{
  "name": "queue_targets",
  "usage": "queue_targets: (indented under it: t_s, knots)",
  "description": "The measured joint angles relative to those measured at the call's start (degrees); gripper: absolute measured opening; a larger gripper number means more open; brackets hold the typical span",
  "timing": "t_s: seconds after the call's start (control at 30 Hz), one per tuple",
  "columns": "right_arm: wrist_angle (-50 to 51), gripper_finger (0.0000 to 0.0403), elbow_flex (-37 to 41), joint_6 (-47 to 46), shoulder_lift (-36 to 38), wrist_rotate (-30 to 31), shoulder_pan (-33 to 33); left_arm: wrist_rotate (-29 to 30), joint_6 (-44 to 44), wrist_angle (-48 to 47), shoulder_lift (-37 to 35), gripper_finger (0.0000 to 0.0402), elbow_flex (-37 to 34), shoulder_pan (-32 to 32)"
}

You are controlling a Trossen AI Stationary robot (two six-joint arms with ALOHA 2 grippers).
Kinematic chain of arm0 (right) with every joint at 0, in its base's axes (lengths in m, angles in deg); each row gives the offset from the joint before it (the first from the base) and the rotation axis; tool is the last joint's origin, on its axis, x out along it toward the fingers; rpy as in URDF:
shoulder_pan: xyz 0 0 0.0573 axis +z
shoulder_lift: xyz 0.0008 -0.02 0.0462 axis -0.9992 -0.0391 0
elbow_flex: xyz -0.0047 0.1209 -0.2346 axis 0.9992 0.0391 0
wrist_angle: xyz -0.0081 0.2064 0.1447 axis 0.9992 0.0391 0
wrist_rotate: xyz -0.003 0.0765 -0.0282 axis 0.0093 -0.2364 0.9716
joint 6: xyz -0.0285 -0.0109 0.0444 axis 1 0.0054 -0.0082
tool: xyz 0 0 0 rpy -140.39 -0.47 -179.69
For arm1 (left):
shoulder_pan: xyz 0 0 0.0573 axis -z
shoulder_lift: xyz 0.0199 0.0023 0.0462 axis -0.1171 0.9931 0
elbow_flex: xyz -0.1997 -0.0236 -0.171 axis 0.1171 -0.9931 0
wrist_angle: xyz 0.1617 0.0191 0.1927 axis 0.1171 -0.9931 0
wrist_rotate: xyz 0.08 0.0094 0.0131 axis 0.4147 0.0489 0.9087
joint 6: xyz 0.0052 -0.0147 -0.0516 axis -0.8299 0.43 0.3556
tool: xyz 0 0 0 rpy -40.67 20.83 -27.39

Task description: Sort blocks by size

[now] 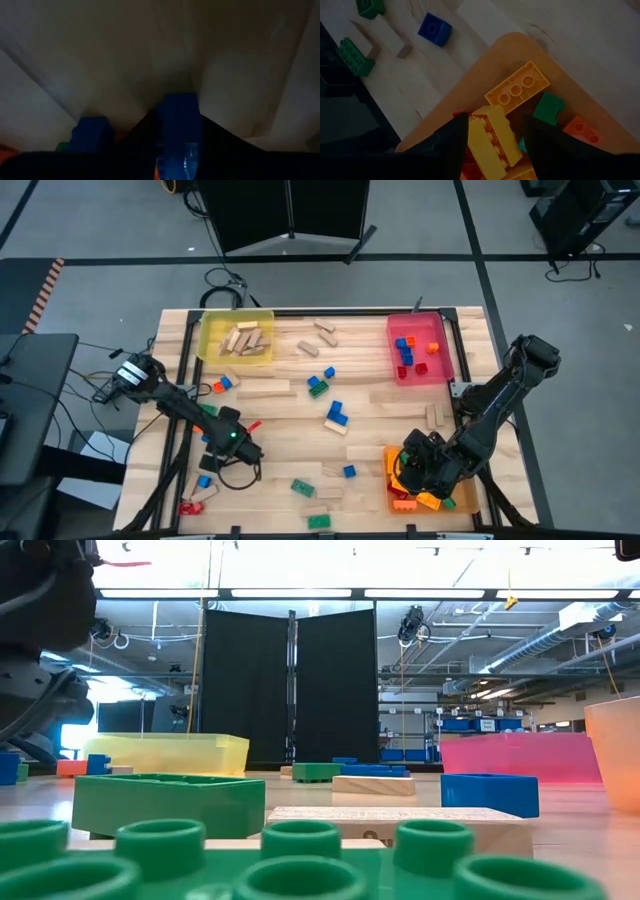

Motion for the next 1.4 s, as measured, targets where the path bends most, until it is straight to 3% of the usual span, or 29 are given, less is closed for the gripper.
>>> queue_targets:
  t_s: [0.27, 0.47, 0.6, 0.73, 0.83, 0.93, 1.07, 1.4]
  knots:
    - [0.0, 0.0197, 0.0, 0.49, 0.2, 0.22, 0.0, 2.01, 6.67, 1.09, -1.77, 0.0093, 3.59, -0.01]
    - [0.37, 0.0197, -0.89, 0.11, 5.92, 0.25, 0.02, 12.8, 11.86, 0.62, -6.72, 0.0093, 12.96, 0.0]
    - [0.2, 0.0196, -2.82, 3.53, 10.01, 10.49, 0.02, 23.06, 12.36, 1.29, -9.15, 0.0093, 21.61, -0.02]
    - [-4.55, 0.0195, -3.55, 13.14, 12.2, 24.11, -0.49, 33.54, 9.83, 3.72, -9.36, 0.0093, 30.52, -0.02]
    - [-11.07, 0.0195, -3.56, 22.18, 12.44, 33.09, -2.02, 37.99, 7.24, 7.19, -9.38, 0.0093, 35.57, -0.54]
    - [-19.22, 0.0197, -3.58, 30.78, 11.56, 38.09, -4.79, 40.46, 8.46, 10.68, -9.35, 0.0093, 38.64, -1.94]
    - [-29.82, 0.0196, -3.58, 42.89, 9.36, 36.14, -8.81, 39.94, 11.51, 18.42, -9.38, 0.0093, 40.18, -5.11]
    - [-51.51, 0.0231, -3.58, 61.88, 3.68, 21.13, -15.64, 25.99, 5.42, 39.28, -9.14, 0.0093, 40.18, -10.35]
